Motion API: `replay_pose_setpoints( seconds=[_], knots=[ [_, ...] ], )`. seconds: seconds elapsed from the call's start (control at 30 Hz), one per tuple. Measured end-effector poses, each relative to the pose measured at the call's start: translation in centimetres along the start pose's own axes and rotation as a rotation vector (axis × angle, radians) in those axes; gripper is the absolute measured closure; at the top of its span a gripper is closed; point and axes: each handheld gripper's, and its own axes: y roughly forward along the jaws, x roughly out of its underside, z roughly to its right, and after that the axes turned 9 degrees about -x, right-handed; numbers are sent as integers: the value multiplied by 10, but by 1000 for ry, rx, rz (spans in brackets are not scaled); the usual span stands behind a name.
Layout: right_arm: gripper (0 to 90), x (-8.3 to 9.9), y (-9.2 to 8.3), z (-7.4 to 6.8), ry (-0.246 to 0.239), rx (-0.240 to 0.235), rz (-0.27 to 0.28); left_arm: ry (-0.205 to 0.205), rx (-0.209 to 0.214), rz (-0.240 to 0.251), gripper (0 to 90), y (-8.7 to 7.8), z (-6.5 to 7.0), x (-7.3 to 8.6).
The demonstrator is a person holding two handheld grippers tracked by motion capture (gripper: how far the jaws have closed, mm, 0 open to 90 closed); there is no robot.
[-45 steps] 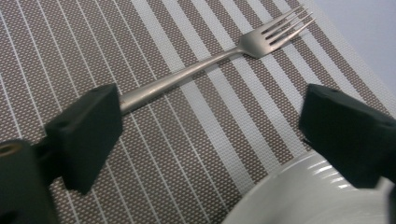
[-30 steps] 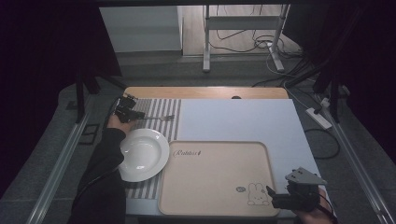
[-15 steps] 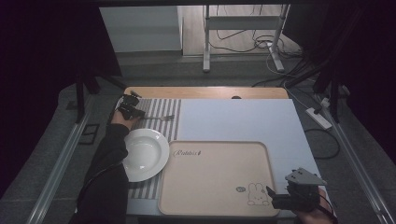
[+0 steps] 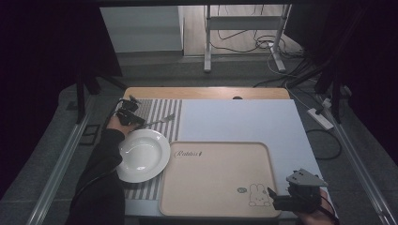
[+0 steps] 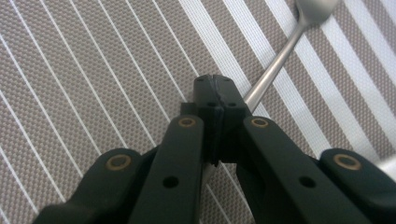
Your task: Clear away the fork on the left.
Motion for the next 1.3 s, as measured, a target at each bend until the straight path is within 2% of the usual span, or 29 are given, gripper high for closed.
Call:
replay_pose_setpoints(
  seconds=[0.13,0.27,0.4,0.47,0.53,0.6,0.63,0.67,0.7,0.8,0.9,0.97,1.03,1.3],
  knots=[
    [0,0,0,0,3,5,5,32,18,-12,889,-3,5,5],
    [0,0,0,0,4,6,6,46,45,-7,889,-4,9,10],
    [0,0,0,0,3,7,5,35,62,15,889,-5,7,14],
    [0,0,0,0,4,7,6,6,67,68,887,-9,4,15],
    [0,0,0,0,5,6,8,-34,79,98,780,-14,2,14],
    [0,0,0,0,4,6,6,-46,83,124,652,-18,3,12],
    [0,0,0,0,3,6,6,-46,85,130,549,-19,4,11],
    [0,0,0,0,3,7,6,-42,75,128,437,-18,6,10],
    [0,0,0,0,2,7,5,-32,57,123,361,-18,9,8],
    [0,0,0,0,-1,6,4,0,30,144,225,-15,15,3],
    [0,0,0,0,-1,5,3,11,22,151,128,-11,21,-3],
    [0,0,0,0,0,5,5,12,50,147,63,-8,25,-7],
    [0,0,0,0,-1,5,5,31,60,125,3,-4,29,-12],
    [0,0,-1,0,-3,3,6,60,13,39,0,11,35,-21]
  ],
)
